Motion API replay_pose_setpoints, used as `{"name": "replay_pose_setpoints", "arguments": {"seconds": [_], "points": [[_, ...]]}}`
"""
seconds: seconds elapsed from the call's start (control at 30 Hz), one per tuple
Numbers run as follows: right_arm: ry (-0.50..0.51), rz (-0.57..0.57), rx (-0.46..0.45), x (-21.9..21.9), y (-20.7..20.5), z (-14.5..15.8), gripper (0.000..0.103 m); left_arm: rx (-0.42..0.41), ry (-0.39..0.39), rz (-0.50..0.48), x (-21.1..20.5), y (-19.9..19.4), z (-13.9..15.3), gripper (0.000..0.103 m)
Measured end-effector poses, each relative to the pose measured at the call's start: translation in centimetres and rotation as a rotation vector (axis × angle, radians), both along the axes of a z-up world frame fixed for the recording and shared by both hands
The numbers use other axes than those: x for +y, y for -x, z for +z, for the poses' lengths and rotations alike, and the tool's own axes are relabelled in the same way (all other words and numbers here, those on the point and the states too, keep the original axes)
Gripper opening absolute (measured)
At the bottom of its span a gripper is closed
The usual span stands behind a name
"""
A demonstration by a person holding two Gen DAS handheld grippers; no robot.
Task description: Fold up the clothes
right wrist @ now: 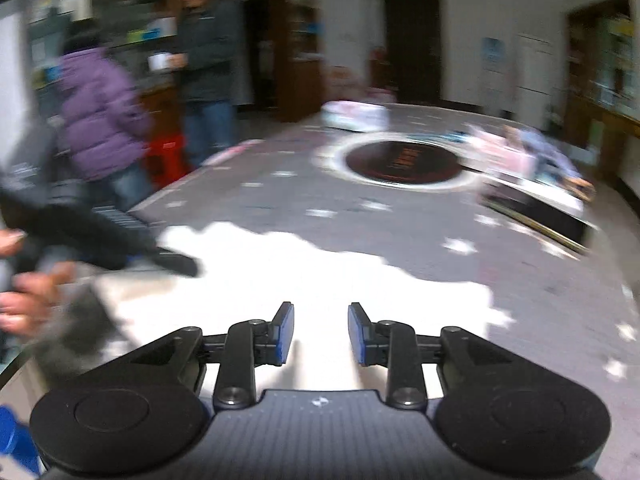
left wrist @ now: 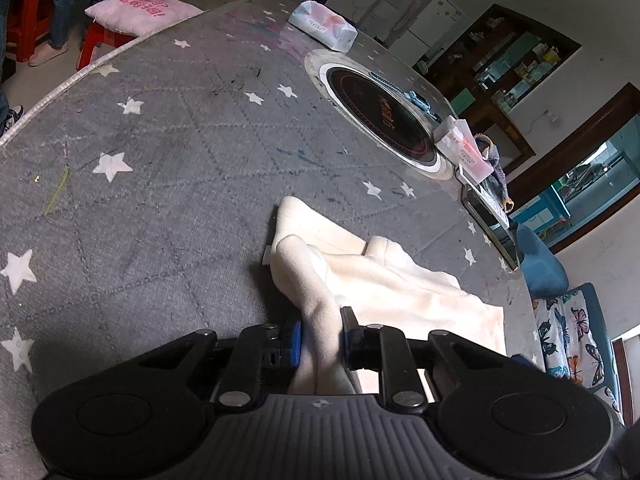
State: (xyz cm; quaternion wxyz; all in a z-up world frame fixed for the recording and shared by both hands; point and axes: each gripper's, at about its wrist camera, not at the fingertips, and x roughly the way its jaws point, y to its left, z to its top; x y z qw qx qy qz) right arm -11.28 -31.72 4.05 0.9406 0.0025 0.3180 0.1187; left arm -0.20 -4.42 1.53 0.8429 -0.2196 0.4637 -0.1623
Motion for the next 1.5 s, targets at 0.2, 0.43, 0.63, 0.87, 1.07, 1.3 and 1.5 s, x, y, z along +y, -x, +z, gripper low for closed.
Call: {"name": "replay_pose_setpoints", "arguments": {"seconds": [0.2, 0.43, 0.63, 0.87, 1.07, 1.3, 1.5], "points": [[-0.017, -0.180, 0.044, -4.8, -1.4, -1.8, 0.040, -0.009, -0.026, -0.006, -0.3, 0.0, 0.2, 0.021], [-0.105, -0.223, 0.067, -6.6, -2.4, -3.3, 0.045, -0.013, -0.033, -0.011, -0.4, 0.0, 0.1, 0.021], [-0.128, -0.210, 0.066, -6.0, -2.7, -3.3, 0.021, -0.031, -0.056, -0.018, -0.8, 0.1, 0.3, 0.021], [-0.154, -0.211, 0.008, -5.9, -1.6, -1.9, 0.011, -0.105, -0.102, -0.058, -2.0, 0.5, 1.7, 0.019], [-0.149, -0.253, -0.084, -7.1, 0.3, 0.9, 0.011, -0.182, -0.110, -0.143, -5.3, 0.5, 3.6, 0.017], [-0.099, -0.364, -0.134, -10.7, 2.0, 2.4, 0.011, -0.216, -0.124, -0.250, -11.7, 0.2, 4.2, 0.017], [-0.066, -0.450, -0.141, -14.6, 2.8, 2.7, 0.011, -0.230, -0.134, -0.324, -17.3, -0.2, 4.0, 0.017]]}}
